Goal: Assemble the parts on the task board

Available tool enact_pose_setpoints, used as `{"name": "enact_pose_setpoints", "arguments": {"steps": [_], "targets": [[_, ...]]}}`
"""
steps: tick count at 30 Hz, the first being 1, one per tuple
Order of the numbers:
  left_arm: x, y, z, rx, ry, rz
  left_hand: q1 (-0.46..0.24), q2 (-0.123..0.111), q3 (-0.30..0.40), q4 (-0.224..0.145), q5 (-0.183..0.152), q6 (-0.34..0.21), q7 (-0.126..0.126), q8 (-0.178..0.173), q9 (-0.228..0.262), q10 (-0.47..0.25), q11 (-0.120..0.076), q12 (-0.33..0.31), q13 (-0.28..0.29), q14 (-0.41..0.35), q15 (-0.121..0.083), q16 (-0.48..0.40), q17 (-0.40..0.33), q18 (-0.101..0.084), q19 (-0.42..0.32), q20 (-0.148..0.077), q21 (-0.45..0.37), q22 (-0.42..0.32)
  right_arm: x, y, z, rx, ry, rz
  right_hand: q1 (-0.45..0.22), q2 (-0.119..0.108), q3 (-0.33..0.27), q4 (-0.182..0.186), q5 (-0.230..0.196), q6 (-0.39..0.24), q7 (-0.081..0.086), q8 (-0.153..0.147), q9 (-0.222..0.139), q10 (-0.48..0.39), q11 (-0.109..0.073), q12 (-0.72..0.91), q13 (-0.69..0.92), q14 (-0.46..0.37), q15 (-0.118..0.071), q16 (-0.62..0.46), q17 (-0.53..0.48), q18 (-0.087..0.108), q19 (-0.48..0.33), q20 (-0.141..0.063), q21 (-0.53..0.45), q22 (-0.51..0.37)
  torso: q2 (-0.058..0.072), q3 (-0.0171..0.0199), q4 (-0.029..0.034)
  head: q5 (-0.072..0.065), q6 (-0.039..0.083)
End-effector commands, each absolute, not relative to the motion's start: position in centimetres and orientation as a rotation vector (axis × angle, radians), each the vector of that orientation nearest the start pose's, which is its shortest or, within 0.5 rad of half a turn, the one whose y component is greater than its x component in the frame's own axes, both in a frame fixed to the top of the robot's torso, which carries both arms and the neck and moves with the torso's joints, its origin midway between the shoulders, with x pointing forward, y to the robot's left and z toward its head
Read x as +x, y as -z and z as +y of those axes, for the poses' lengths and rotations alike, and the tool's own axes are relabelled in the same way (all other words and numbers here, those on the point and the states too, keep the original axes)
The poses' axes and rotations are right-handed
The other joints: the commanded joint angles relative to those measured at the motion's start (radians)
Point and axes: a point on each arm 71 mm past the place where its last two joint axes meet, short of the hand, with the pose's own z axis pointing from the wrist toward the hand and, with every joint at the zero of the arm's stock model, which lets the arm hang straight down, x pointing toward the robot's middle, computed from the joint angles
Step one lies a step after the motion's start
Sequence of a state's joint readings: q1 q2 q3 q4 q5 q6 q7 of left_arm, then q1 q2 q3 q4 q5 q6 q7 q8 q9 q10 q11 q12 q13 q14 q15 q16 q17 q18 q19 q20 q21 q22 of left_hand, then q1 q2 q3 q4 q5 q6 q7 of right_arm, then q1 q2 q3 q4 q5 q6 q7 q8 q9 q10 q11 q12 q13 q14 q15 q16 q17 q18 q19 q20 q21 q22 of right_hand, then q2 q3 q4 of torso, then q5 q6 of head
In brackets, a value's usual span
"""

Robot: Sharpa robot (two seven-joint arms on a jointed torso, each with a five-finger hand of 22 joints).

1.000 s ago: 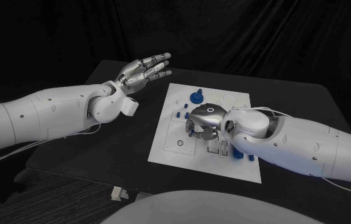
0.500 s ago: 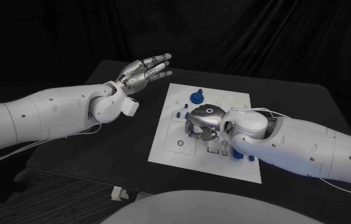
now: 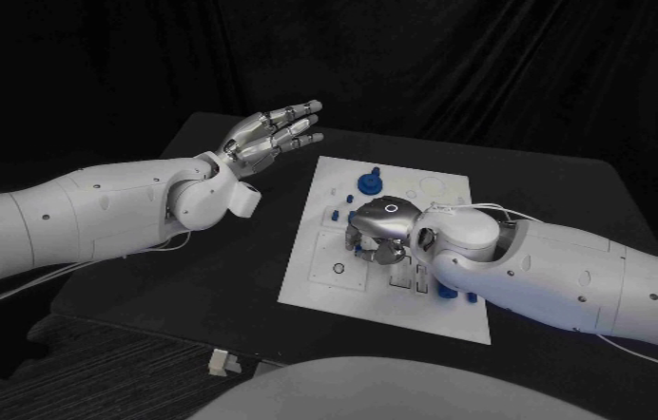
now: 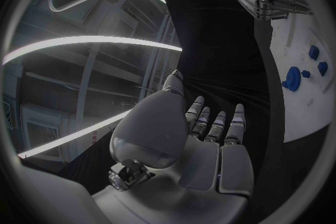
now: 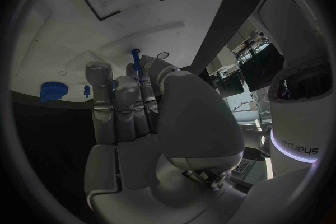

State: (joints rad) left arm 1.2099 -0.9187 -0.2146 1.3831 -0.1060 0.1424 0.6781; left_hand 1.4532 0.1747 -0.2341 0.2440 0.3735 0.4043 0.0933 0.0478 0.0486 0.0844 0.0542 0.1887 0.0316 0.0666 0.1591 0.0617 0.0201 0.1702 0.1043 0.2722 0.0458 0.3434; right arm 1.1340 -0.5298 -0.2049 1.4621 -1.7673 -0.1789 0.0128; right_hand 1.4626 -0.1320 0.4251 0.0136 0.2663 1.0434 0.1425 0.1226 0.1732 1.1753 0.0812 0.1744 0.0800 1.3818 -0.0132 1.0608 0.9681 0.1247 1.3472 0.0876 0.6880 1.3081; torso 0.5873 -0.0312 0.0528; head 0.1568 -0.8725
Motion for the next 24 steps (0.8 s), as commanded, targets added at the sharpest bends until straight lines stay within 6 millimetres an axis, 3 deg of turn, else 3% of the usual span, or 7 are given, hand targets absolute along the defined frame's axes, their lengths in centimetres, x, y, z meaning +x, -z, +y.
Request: {"name": "enact_pose_setpoints", "arguments": {"steps": [1,24], "targets": [[47.34,21.79,27.04,-0.855,1.864,1.441,0.012,-0.001,-0.001,-0.002,0.005,0.007,-0.001,0.005,0.002,-0.001,0.008,0.006,0.001,-0.002,0.007,0.005,0.002,0.009,-0.001,0.004,0.003,0.001,41.75,27.59,-5.11,-0.819,-0.810,1.750,-0.001,-0.003,0.006,0.001,0.000,-0.007,-0.002,-0.006,-0.002,0.015,-0.009,0.001,0.001,0.002,0.003,-0.007,-0.001,0.015,-0.006,0.000,-0.003,0.078,0.000,-0.0005,0.0000,0.001,0.000],[47.34,22.23,27.15,-0.869,1.853,1.462,0.015,0.001,0.000,-0.004,0.005,0.017,0.003,0.007,0.003,0.000,0.010,0.007,0.002,-0.001,0.008,0.006,0.002,0.009,0.001,0.005,0.004,0.001,41.63,27.28,-5.58,-0.794,-0.822,1.718,-0.002,-0.004,0.006,0.000,-0.005,-0.006,-0.002,-0.007,-0.002,0.017,-0.009,0.002,0.001,0.001,0.003,-0.006,-0.001,0.014,-0.006,0.000,-0.001,0.078,-0.002,-0.0004,-0.0006,0.008,0.000]]}}
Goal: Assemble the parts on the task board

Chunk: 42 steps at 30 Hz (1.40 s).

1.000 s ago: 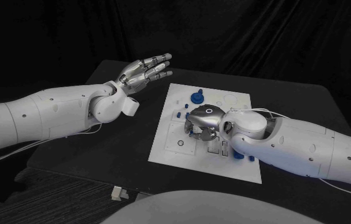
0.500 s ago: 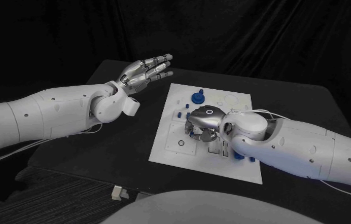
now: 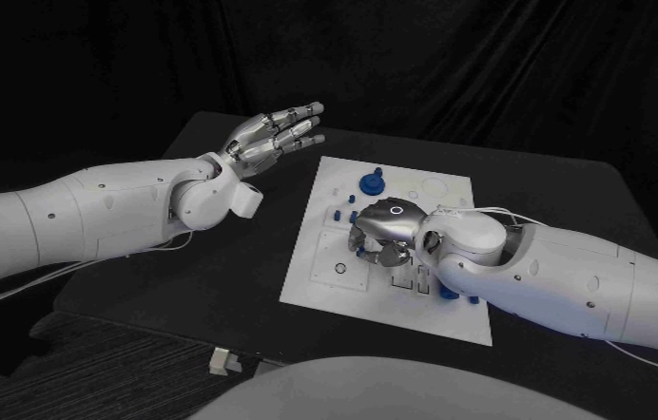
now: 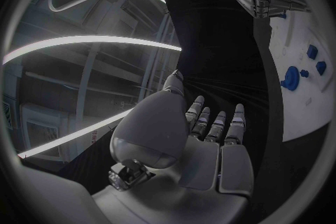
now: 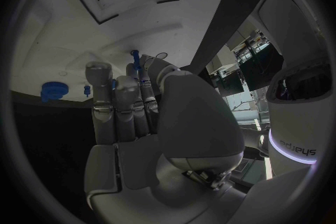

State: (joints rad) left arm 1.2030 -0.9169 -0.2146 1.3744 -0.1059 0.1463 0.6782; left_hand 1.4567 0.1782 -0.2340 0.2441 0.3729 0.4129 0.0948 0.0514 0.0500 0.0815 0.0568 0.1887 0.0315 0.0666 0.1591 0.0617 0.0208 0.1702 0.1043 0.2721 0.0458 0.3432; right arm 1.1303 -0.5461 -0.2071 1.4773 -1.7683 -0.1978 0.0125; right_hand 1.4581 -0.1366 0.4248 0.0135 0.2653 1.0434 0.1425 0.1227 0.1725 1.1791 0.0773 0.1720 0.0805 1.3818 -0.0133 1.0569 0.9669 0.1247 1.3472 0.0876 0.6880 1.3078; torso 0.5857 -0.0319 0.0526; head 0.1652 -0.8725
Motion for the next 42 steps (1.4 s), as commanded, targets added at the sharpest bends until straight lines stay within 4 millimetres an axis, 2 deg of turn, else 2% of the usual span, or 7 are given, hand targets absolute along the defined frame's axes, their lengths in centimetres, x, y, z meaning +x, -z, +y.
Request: {"name": "enact_pose_setpoints", "arguments": {"steps": [1,9,25,42], "targets": [[47.34,22.25,27.13,-0.869,1.853,1.463,0.012,-0.002,0.000,-0.004,0.006,0.007,0.002,0.003,0.001,0.002,0.008,0.006,0.002,-0.002,0.009,0.007,0.001,0.009,0.001,0.005,0.004,0.002,41.67,27.30,-5.61,-0.794,-0.821,1.719,0.002,0.001,0.007,0.000,-0.006,-0.006,-0.002,-0.007,-0.001,0.013,-0.005,0.004,0.001,0.001,0.003,-0.002,0.000,0.015,-0.006,0.000,-0.002,0.078,-0.001,0.0005,-0.0005,0.000,0.000],[47.36,22.40,27.00,-0.872,1.856,1.473,0.012,-0.002,0.000,-0.005,0.006,0.007,0.002,0.003,0.001,0.002,0.009,0.006,0.001,-0.002,0.009,0.007,0.001,0.009,0.002,0.005,0.004,0.003,41.83,27.45,-5.75,-0.795,-0.808,1.731,-0.001,0.001,0.008,-0.001,-0.028,-0.005,-0.001,-0.010,-0.001,0.012,-0.005,0.001,0.001,0.000,0.003,-0.005,-0.004,0.015,-0.008,0.001,-0.005,0.077,0.000,0.0007,-0.0010,-0.002,0.000],[47.38,22.61,26.97,-0.877,1.856,1.482,0.014,-0.001,0.001,-0.006,0.007,0.007,0.003,0.003,0.001,0.001,0.010,0.005,0.001,-0.002,0.009,0.007,0.001,0.009,0.003,0.005,0.004,0.003,41.82,27.37,-5.45,-0.793,-0.819,1.717,-0.008,0.003,0.007,0.001,-0.082,-0.002,-0.002,-0.016,-0.001,0.014,-0.005,-0.003,0.002,-0.001,0.004,-0.005,-0.007,0.015,-0.010,0.003,-0.006,0.076,-0.001,0.0001,-0.0006,0.005,0.000],[47.34,22.98,27.05,-0.886,1.850,1.494,0.016,0.000,0.002,-0.007,0.008,0.011,0.005,0.004,0.002,0.001,0.011,0.005,0.001,-0.002,0.010,0.008,0.001,0.009,0.003,0.006,0.005,0.003,41.62,27.20,-5.23,-0.792,-0.834,1.702,-0.010,0.006,0.006,0.002,-0.095,0.003,-0.004,-0.015,0.000,0.017,-0.006,-0.003,0.003,0.002,0.004,-0.002,-0.004,0.015,-0.008,0.003,-0.001,0.077,-0.001,-0.0002,-0.0005,0.009,0.000]]}}
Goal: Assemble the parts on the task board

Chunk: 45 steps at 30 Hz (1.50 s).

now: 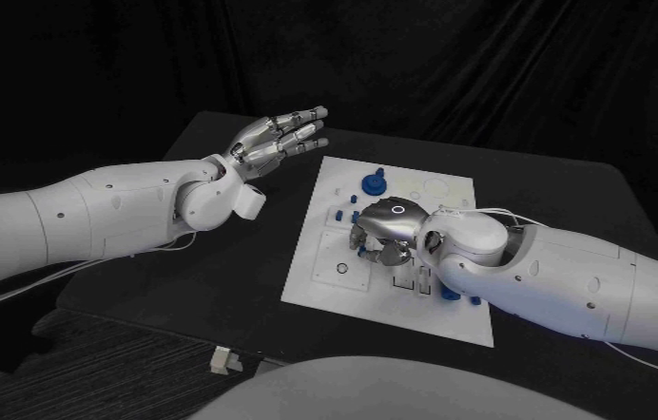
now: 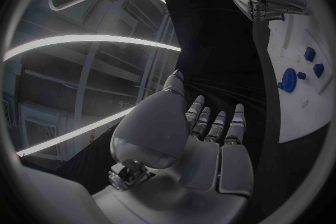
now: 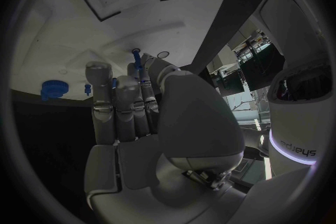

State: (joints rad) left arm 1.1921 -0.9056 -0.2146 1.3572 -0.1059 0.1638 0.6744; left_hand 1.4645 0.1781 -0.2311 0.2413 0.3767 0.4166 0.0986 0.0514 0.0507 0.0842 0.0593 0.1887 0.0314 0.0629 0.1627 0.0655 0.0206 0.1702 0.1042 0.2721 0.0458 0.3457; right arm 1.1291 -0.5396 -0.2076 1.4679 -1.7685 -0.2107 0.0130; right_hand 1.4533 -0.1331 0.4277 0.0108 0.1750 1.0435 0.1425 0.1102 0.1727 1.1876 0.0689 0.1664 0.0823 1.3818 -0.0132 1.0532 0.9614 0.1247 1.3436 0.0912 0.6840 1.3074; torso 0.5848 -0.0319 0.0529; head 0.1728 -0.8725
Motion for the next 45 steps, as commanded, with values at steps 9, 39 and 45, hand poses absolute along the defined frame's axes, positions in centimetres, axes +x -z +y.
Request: {"name": "enact_pose_setpoints", "arguments": {"steps": [9,39,45], "targets": [[47.33,23.08,27.06,-0.889,1.848,1.497,0.008,0.000,-0.001,-0.005,0.004,0.008,0.001,0.004,0.001,-0.002,0.009,0.005,0.001,0.001,0.007,0.004,0.001,0.009,0.003,0.006,0.005,-0.001,41.66,27.24,-5.32,-0.790,-0.828,1.706,-0.005,0.002,0.003,0.005,-0.005,0.003,-0.004,-0.002,0.000,0.008,0.002,0.003,0.001,0.002,0.004,0.002,0.001,0.015,-0.004,0.000,0.003,0.077,0.000,0.0003,-0.0010,0.006,0.000],[47.28,23.20,27.02,-0.893,1.851,1.505,0.010,0.000,-0.001,-0.006,0.004,0.008,0.003,0.004,0.001,-0.002,0.010,0.006,0.002,0.002,0.008,0.006,0.001,0.009,0.005,0.007,0.005,0.002,41.59,28.02,-5.30,-0.784,-0.825,1.722,-0.003,0.001,0.003,0.003,-0.007,0.000,-0.003,-0.005,0.000,-0.001,0.004,-0.003,-0.001,0.000,0.004,-0.002,-0.003,0.016,-0.006,0.000,-0.004,0.075,0.000,-0.0004,-0.0010,0.009,0.000],[47.28,23.24,27.01,-0.894,1.851,1.508,0.010,0.000,-0.001,-0.006,0.004,0.008,0.003,0.004,0.001,-0.002,0.010,0.006,0.002,0.002,0.008,0.006,0.001,0.009,0.005,0.007,0.005,0.002,41.50,28.03,-5.29,-0.784,-0.829,1.721,-0.003,0.001,0.003,0.003,-0.007,0.000,-0.003,-0.005,0.000,-0.001,0.004,-0.003,-0.001,0.000,0.004,-0.002,-0.003,0.016,-0.006,0.000,-0.004,0.075,-0.001,-0.0002,-0.0014,0.011,0.000]]}}
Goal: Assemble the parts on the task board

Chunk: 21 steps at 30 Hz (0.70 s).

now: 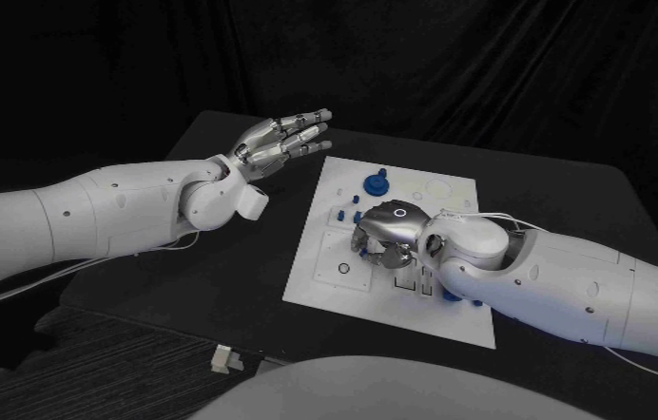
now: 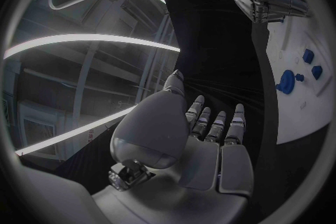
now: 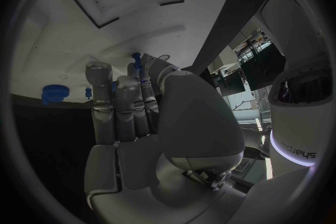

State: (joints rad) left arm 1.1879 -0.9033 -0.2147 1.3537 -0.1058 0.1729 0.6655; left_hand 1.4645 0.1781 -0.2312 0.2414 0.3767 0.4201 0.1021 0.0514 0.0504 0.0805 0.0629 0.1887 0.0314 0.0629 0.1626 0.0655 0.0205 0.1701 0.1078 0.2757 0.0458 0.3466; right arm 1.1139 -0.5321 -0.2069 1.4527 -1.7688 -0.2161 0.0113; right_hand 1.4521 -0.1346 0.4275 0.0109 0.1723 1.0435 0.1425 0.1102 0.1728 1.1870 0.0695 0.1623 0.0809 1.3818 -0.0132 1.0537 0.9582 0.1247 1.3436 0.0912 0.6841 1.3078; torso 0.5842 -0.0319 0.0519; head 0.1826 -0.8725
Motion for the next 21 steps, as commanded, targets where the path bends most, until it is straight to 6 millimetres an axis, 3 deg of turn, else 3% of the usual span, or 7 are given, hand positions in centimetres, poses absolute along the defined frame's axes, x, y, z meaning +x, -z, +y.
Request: {"name": "enact_pose_setpoints", "arguments": {"steps": [1,5,9,11,14,15,21], "targets": [[47.3,23.2,27.0,-0.894,1.851,1.509,0.010,0.000,-0.001,-0.006,0.004,0.005,-0.001,0.004,0.001,0.002,0.006,0.006,0.002,0.002,0.008,0.006,0.001,0.009,0.001,0.003,0.005,0.001,41.5,28.0,-5.3,-0.783,-0.828,1.722,-0.002,0.003,0.004,0.003,-0.005,0.000,-0.003,-0.006,0.000,0.000,0.004,0.001,0.001,0.000,0.004,-0.002,0.000,0.016,-0.006,0.000,-0.004,0.075,0.000,-0.0001,-0.0003,0.001,0.000],[47.3,23.3,27.0,-0.894,1.851,1.510,0.010,0.000,-0.001,-0.006,0.004,0.005,-0.001,0.004,0.001,0.002,0.006,0.006,0.002,0.002,0.008,0.006,0.001,0.009,0.001,0.003,0.005,0.001,41.5,28.1,-5.4,-0.782,-0.815,1.736,-0.010,-0.001,0.001,0.008,-0.008,-0.012,0.003,-0.014,-0.003,-0.017,0.010,-0.010,-0.003,-0.003,0.009,-0.008,-0.007,0.016,-0.009,0.003,-0.014,0.073,-0.001,0.0003,-0.0001,0.000,0.000],[47.3,23.3,26.9,-0.895,1.852,1.511,0.010,0.000,-0.001,-0.006,0.004,0.005,-0.001,0.004,0.001,0.002,0.006,0.006,0.002,0.002,0.008,0.006,0.001,0.009,0.001,0.003,0.005,0.001,41.6,28.3,-5.6,-0.777,-0.792,1.755,-0.034,-0.027,-0.020,0.020,0.014,-0.113,0.020,-0.049,-0.026,-0.142,0.039,-0.071,-0.016,-0.025,0.031,-0.031,-0.033,0.021,-0.032,0.019,-0.072,0.060,-0.001,0.0002,0.0001,0.001,0.000],[47.3,23.3,26.9,-0.895,1.852,1.512,0.011,0.001,0.000,-0.007,0.005,0.008,0.000,0.005,0.002,0.001,0.007,0.005,0.001,0.002,0.008,0.006,0.001,0.009,0.002,0.003,0.006,0.001,41.7,28.3,-5.7,-0.774,-0.784,1.761,-0.031,-0.026,-0.060,0.016,0.004,-0.208,-0.005,-0.045,-0.048,-0.256,0.049,-0.091,-0.014,-0.051,0.023,-0.055,-0.058,0.032,-0.057,0.017,-0.132,0.048,0.000,0.0003,0.0001,0.001,0.000],[47.3,23.4,26.9,-0.896,1.852,1.513,0.011,0.001,0.000,-0.007,0.005,0.008,0.000,0.005,0.002,0.001,0.007,0.005,0.001,0.002,0.008,0.006,0.001,0.009,0.002,0.003,0.006,0.001,41.8,28.3,-6.1,-0.764,-0.772,1.764,-0.018,-0.014,-0.135,0.023,-0.009,-0.269,-0.011,-0.044,-0.069,-0.370,0.058,-0.091,-0.015,-0.078,0.023,-0.075,-0.084,0.039,-0.081,0.021,-0.201,0.034,0.000,0.0000,-0.0003,-0.001,0.000],[47.3,23.4,26.9,-0.896,1.852,1.513,0.011,0.001,0.000,-0.007,0.005,0.008,0.000,0.005,0.002,0.001,0.007,0.005,0.001,0.002,0.008,0.006,0.001,0.009,0.002,0.003,0.006,0.001,41.8,28.3,-6.2,-0.758,-0.770,1.760,-0.004,-0.011,-0.175,0.038,-0.013,-0.292,-0.024,-0.043,-0.076,-0.406,0.061,-0.084,-0.014,-0.092,0.026,-0.084,-0.097,0.042,-0.090,0.023,-0.230,0.029,0.000,0.0000,-0.0002,-0.002,0.000],[47.3,23.4,27.0,-0.897,1.851,1.513,0.012,0.001,0.000,-0.008,0.005,0.011,0.001,0.006,0.002,0.001,0.008,0.005,0.001,0.002,0.009,0.007,0.002,0.009,0.009,0.004,0.009,0.016,42.0,26.4,-7.9,-0.685,-0.808,1.624,0.090,-0.040,-0.277,0.192,-0.021,-0.285,-0.016,-0.031,-0.087,-0.489,0.048,-0.019,-0.011,-0.107,0.020,-0.080,-0.110,0.046,-0.094,0.022,-0.285,0.024,-0.001,0.0003,-0.0006,0.007,0.000]]}}
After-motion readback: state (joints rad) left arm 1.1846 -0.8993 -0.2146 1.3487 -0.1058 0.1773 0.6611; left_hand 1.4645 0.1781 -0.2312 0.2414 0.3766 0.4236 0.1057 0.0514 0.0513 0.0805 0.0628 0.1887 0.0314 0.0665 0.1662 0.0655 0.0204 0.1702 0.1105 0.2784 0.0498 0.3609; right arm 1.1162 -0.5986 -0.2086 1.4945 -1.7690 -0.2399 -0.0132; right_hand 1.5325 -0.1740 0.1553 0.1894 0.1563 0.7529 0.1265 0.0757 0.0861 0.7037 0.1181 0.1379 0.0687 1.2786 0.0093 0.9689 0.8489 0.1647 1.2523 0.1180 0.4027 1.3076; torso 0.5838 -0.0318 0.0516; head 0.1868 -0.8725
